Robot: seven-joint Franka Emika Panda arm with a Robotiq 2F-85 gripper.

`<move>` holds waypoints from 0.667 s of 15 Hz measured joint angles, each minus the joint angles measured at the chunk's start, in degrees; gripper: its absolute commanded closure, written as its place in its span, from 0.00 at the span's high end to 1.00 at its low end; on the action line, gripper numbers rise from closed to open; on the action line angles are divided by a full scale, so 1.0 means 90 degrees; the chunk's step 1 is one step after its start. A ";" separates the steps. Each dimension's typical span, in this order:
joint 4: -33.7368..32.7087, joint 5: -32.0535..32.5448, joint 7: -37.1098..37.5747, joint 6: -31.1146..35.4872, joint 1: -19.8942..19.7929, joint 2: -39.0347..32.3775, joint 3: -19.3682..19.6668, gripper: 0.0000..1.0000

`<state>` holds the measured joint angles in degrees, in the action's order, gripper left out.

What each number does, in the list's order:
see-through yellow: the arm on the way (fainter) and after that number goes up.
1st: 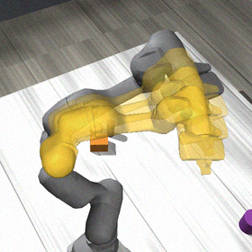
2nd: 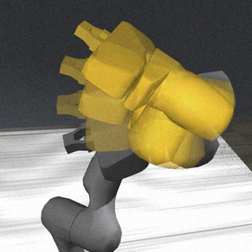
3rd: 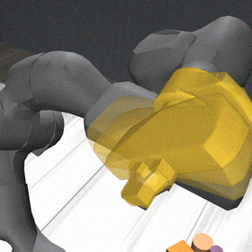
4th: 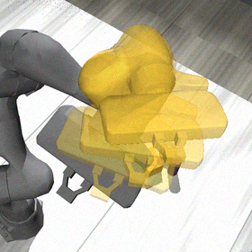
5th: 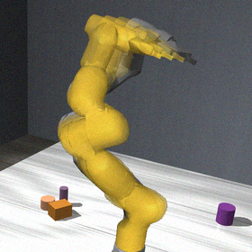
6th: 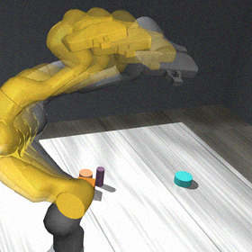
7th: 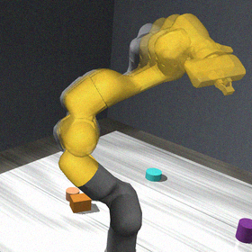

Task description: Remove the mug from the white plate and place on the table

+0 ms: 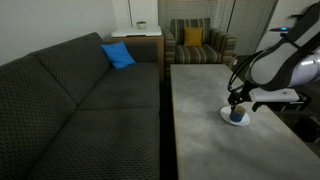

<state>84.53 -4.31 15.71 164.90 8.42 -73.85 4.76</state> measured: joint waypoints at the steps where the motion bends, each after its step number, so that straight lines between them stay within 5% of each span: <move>1: -0.0018 -0.0010 0.0111 -0.0002 0.0039 -0.0059 0.0034 1.00; 10: -0.0755 -0.0040 0.0171 -0.0088 -0.0102 -0.0742 0.0044 1.00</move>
<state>77.74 -4.67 17.25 164.10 7.50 -80.53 5.15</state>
